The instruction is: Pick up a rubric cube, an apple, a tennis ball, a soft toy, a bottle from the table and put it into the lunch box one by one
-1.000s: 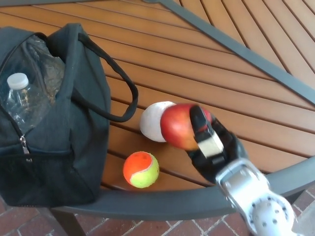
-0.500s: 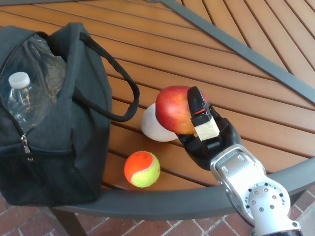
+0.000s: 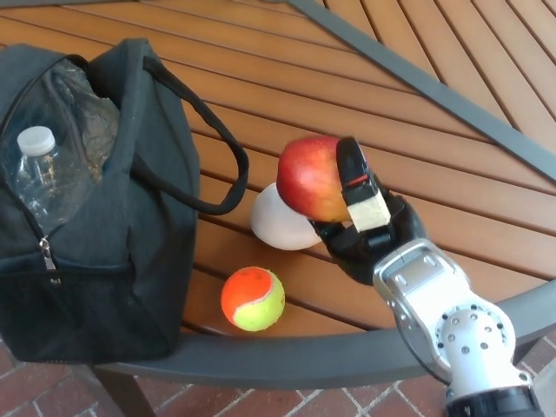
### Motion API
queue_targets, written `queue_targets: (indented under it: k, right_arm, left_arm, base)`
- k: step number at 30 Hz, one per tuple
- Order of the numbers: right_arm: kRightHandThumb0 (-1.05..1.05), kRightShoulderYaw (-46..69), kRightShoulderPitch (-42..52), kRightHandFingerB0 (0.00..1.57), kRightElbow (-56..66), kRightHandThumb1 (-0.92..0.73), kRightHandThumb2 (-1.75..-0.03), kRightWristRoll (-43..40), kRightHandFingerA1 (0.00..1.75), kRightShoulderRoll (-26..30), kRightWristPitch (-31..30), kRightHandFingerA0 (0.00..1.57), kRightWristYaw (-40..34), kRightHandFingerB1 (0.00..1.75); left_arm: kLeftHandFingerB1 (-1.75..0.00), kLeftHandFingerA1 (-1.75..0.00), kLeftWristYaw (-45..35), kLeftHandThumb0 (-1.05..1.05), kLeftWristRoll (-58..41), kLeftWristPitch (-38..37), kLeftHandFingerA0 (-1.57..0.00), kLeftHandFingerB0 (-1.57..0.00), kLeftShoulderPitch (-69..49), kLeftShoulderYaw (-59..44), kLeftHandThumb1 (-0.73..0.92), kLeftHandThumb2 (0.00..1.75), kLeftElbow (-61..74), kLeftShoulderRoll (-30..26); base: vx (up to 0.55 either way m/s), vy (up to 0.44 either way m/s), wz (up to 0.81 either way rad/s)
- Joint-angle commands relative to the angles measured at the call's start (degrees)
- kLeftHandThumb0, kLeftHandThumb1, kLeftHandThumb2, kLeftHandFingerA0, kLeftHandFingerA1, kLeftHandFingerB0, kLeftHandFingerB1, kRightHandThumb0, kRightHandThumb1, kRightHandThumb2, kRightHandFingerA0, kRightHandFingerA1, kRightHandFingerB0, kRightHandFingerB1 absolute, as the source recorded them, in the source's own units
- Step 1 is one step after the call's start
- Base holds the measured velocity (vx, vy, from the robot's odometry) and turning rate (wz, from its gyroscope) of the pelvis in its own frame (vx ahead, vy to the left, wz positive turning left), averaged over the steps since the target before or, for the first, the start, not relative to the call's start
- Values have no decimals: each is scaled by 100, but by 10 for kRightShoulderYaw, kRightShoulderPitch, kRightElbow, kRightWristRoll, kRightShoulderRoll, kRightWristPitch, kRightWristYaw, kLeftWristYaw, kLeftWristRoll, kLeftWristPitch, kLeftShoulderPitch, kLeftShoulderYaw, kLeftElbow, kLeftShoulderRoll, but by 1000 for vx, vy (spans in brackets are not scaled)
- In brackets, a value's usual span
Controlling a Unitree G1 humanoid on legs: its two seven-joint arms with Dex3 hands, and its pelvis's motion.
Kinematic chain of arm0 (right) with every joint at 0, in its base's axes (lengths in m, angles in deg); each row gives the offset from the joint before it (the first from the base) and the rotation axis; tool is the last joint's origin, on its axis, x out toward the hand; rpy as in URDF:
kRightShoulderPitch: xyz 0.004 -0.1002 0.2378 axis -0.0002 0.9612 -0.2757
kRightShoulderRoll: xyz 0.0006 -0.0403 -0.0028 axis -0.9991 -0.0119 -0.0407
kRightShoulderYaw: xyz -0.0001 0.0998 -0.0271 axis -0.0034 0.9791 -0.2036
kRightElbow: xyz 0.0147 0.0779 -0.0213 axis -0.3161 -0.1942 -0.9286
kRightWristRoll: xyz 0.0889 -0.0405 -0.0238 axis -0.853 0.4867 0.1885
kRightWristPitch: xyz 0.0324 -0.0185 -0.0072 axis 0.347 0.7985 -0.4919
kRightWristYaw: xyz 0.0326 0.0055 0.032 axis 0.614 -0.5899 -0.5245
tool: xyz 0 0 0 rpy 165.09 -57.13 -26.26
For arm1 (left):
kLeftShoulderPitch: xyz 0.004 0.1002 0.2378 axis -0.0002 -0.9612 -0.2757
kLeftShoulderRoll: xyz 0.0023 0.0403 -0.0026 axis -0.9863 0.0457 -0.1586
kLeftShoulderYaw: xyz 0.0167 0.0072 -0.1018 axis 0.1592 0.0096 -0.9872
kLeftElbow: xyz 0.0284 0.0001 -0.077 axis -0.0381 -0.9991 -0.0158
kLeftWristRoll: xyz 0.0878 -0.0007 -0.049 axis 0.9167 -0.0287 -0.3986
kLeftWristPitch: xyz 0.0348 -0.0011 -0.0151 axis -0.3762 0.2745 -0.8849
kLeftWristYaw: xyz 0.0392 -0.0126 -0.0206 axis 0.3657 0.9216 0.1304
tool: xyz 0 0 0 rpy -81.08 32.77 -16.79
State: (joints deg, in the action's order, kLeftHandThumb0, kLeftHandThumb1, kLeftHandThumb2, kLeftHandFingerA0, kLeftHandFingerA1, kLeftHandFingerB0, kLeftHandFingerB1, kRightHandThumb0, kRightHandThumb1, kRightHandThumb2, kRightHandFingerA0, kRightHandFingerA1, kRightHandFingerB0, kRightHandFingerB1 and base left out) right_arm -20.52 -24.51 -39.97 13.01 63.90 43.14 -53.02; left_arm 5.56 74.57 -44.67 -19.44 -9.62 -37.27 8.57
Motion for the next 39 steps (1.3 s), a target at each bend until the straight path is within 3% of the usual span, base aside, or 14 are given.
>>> queue_targets:
  k: [1, 6, 7, 9, 10, 13, 14, 17, 27, 30, 31, 32, 34, 39]
  right_arm:
    - [-35, 50, -261, 69, -14, -85, -85, -86, 175, -246, 113, 97, -40, 175]
    - [-34, 49, -295, 62, -29, -76, -83, -71, 175, -243, 126, 97, -40, 170]
    - [-30, 46, -311, 76, -39, -71, -108, -62, 175, -240, 124, 99, -39, 174]
    - [-33, 45, -320, 77, -47, -79, -101, -59, 175, -240, 123, 100, -39, 175]
    - [-29, 44, -320, 81, -50, -65, -122, -59, 175, -240, 121, 102, -34, 172]
    - [-27, 39, -320, 81, -55, -61, -124, -56, 175, -238, 116, 102, -25, 171]
    - [-25, 35, -320, 81, -58, -53, -138, -50, 175, -237, 114, 102, -24, 174]
    - [-25, 30, -323, 82, -65, -49, -142, -41, 175, -236, 113, 102, -23, 171]
    - [-23, 31, -400, 80, -124, -49, -140, -19, 175, -225, 120, 100, -13, 168]
    - [-13, 33, -453, 85, -172, -50, -138, -6, 175, -227, 127, 103, -15, 151]
    - [-13, 34, -460, 85, -179, -50, -138, -7, 175, -227, 128, 103, -15, 151]
    - [-20, 34, -469, 78, -187, -51, -136, -5, 175, -227, 130, 99, -11, 162]
    - [-24, 34, -486, 80, -200, -57, -129, -2, 175, -227, 129, 99, -8, 161]
    - [-25, 41, -533, 84, -237, -56, -130, -4, 175, -229, 127, 100, 0, 160]
  left_arm:
    - [-109, -119, 36, -10, 10, -22, -113, -104, -3, 3, 52, 109, -7, 9]
    - [-111, -119, 35, -8, 14, -28, -109, -98, -10, 7, 55, 106, -10, 6]
    - [-110, -118, 43, -11, 20, -25, -111, -99, -9, 11, 53, 106, -11, 5]
    - [-108, -116, 47, -12, 23, -22, -112, -100, -8, 13, 54, 107, -12, 4]
    - [-110, -120, 46, -13, 22, -23, -111, -102, -7, 13, 53, 106, -11, 6]
    - [-109, -121, 41, -13, 12, -21, -112, -106, -3, 7, 53, 104, -8, 11]
    - [-109, -120, 41, -12, 12, -21, -111, -104, -2, 7, 52, 107, -6, 11]
    - [-109, -118, 51, -10, 23, -23, -111, -102, -1, 15, 51, 107, -5, 7]
    - [-109, -120, 68, -12, 32, -19, -110, -102, 0, 25, 52, 106, -5, 6]
    - [-111, -120, 44, -12, 12, -21, -109, -101, 5, 13, 53, 106, -4, 11]
    - [-111, -120, 44, -12, 13, -18, -109, -101, 6, 14, 53, 106, -4, 10]
    - [-111, -120, 51, -13, 20, -16, -108, -99, 6, 19, 54, 104, -4, 8]
    - [-110, -119, 59, -12, 27, -16, -107, -101, 6, 24, 54, 106, -5, 6]
    - [-111, -121, 68, -12, 31, -16, -108, -100, 10, 27, 54, 107, -6, 4]
  base:
    - [0, 0, 0]
    - [0, 0, 0]
    - [0, 0, 0]
    - [0, 0, 0]
    - [0, 0, 0]
    - [0, 0, 0]
    - [0, 0, 0]
    - [0, 0, 0]
    - [0, 0, 0]
    - [0, 0, 0]
    - [0, 0, 0]
    - [0, 0, 0]
    - [0, 0, 0]
    - [0, 0, 0]
